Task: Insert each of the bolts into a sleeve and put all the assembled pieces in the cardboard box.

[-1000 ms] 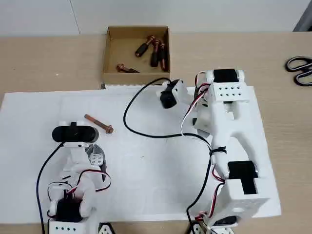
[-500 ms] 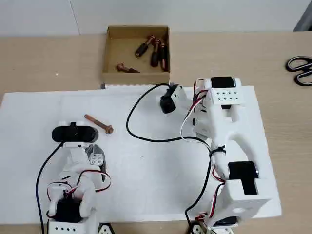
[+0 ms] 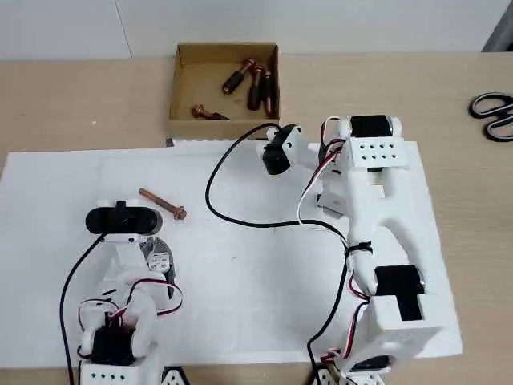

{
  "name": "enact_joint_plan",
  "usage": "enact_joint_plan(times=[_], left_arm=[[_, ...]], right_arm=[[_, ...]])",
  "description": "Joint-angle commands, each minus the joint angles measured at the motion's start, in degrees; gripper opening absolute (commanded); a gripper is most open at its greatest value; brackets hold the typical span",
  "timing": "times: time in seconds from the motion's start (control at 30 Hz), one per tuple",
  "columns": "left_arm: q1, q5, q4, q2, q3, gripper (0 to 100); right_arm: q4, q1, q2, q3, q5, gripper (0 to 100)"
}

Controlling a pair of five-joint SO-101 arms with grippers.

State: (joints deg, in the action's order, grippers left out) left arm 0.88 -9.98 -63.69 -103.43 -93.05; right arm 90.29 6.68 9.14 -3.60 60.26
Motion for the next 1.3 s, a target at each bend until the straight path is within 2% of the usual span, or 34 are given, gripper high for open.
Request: enact_joint_plan(times=[0.0, 0.53, 1.27], left_arm=[[0.0, 0.1, 1.1, -0.5, 0.3, 1], [0.0, 0.1, 1.1, -0.5, 0.3, 1], [0.0, 0.1, 1.1, -0.5, 0.3, 1]], right_arm=[[0.0, 0.5, -2.5, -2.3, 0.4, 28.5], [-3.9, 1.0, 5.1, -1.8, 0.3, 26.4], [-14.5, 1.1, 17.8, -2.0, 0.5, 24.4]])
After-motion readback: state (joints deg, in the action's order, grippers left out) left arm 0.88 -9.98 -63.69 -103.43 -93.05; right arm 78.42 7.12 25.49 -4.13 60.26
